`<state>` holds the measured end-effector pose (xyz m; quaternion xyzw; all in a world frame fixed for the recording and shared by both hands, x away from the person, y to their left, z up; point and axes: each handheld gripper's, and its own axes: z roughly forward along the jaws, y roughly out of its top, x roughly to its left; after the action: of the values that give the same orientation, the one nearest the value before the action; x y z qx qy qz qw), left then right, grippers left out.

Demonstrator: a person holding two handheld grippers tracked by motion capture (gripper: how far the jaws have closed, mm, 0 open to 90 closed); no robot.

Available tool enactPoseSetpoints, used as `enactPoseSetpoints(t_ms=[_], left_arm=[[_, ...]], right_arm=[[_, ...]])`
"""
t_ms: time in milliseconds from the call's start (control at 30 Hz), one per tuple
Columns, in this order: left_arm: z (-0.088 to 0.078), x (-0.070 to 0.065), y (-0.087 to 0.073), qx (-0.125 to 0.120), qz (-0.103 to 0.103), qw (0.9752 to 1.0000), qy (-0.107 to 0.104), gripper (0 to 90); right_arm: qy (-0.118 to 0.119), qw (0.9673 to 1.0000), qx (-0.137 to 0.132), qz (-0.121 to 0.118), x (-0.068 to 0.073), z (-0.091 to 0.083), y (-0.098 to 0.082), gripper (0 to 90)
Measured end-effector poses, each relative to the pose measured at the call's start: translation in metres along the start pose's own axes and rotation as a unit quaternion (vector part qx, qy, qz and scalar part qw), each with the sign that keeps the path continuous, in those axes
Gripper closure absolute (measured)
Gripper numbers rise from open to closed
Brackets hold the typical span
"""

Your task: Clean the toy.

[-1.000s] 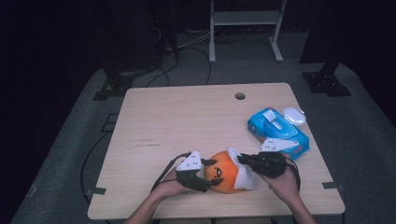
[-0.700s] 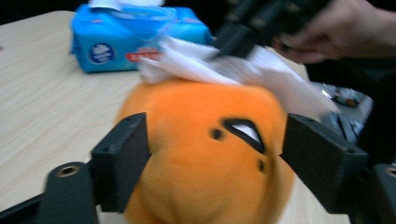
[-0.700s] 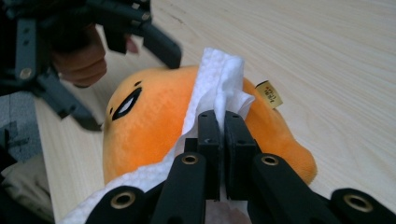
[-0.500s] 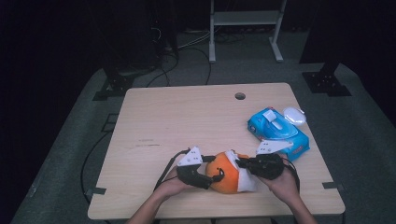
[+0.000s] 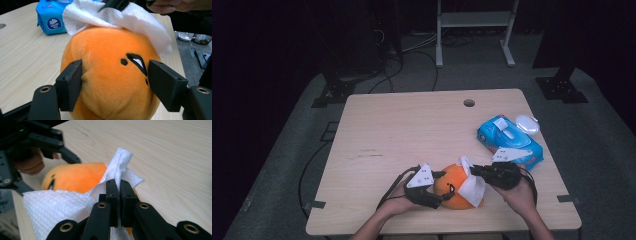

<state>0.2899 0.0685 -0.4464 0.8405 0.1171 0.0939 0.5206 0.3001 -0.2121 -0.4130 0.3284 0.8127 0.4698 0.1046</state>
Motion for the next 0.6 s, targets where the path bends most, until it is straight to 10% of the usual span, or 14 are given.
enactPoseSetpoints(t_ms=[233, 600], left_arm=[[0.0, -0.005, 0.001, 0.007, 0.021, 0.9998, 0.004, 32.0], [0.002, -0.005, 0.001, 0.0, 0.023, 0.9997, -0.003, 32.4]], right_arm=[[0.0, 0.9994, -0.007, -0.035, 0.022, 0.016, 0.011, 86.1], [-0.015, 0.9996, -0.015, 0.016, -0.004, 0.003, 0.001, 86.2]])
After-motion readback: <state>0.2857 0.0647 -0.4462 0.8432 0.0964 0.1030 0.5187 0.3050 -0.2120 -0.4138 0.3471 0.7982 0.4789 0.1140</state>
